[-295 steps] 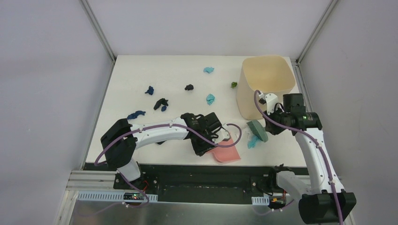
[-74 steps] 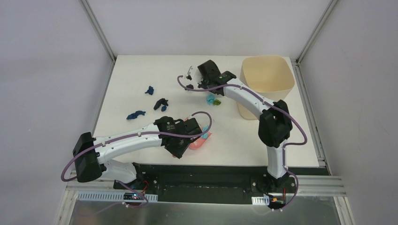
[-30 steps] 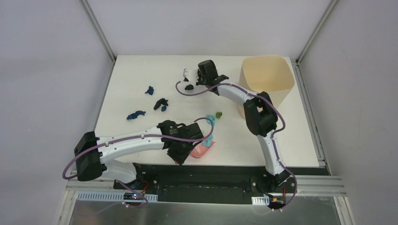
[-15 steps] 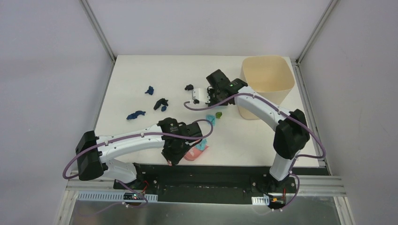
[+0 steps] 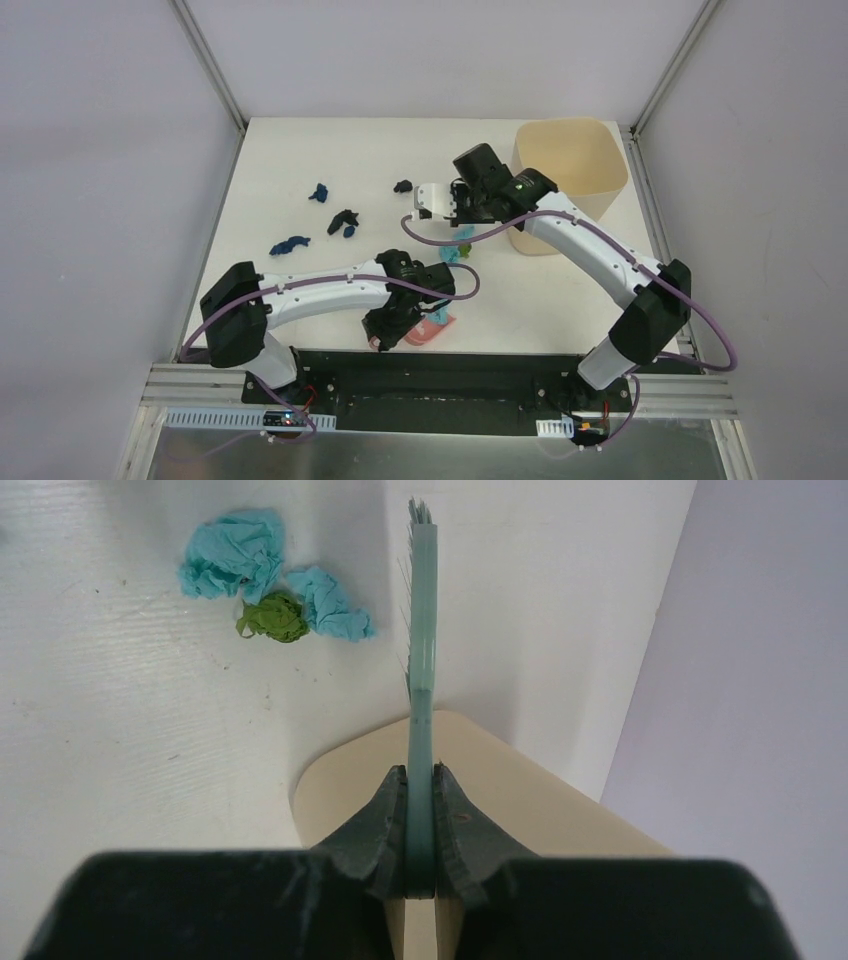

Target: Sweep away the paper scraps from the table

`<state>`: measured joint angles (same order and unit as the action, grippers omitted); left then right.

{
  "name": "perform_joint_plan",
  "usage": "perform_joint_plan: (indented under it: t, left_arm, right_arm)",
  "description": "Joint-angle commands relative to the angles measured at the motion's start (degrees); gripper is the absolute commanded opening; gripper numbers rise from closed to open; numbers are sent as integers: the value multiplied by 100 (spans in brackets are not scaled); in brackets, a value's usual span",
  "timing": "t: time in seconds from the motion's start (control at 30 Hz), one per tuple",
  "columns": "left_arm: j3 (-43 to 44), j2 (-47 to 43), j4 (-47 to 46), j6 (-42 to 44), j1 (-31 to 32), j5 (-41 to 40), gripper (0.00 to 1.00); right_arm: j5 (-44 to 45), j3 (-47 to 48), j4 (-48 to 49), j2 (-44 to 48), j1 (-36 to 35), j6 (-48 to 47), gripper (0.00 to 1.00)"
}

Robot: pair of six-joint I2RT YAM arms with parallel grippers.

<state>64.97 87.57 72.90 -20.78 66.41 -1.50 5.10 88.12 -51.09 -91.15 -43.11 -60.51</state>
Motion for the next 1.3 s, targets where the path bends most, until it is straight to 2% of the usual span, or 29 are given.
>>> perform_joint_plan:
  t: [0.0, 0.23, 0.4, 0.53, 0.57, 0.6, 0.63, 0.67, 1.13, 1.27]
  left_arm:
    - [283, 319, -320, 293, 23, -149, 0]
    - [262, 492, -581, 328, -128, 46, 0]
    - [240, 507, -715, 360, -314, 255, 0]
    - [162, 501, -859, 343, -597, 608, 0]
    - [161, 527, -860, 351, -651, 663, 0]
    - [177, 547, -844, 350, -684, 686, 0]
    - [185, 569, -839, 359, -721, 717, 0]
    - [195, 590, -851, 377, -752, 774, 0]
    - [516, 993, -859, 538, -806, 826, 0]
    - [526, 1041, -835, 571, -813, 739, 0]
  right_arm:
    - [-80, 97, 465, -176, -40, 38, 0]
    - [-80, 333, 727, -717, -51, 38, 0]
    - [-80, 516, 190, -1197, -92, 38, 0]
    - [-80, 373, -31, -1163, -172, 38, 0]
    - [-80, 322, -29, -1119, -178, 38, 23]
    - [978, 286, -35, -1078, -179, 38, 0]
    - [1315, 259, -50, -1039, -181, 3752, 0]
    - [1303, 244, -78, -995, -180, 4389, 0]
    - [-432, 250, -591, -778, -180, 5110, 0]
    - [-1515, 211, -856, -811, -180, 4981, 0]
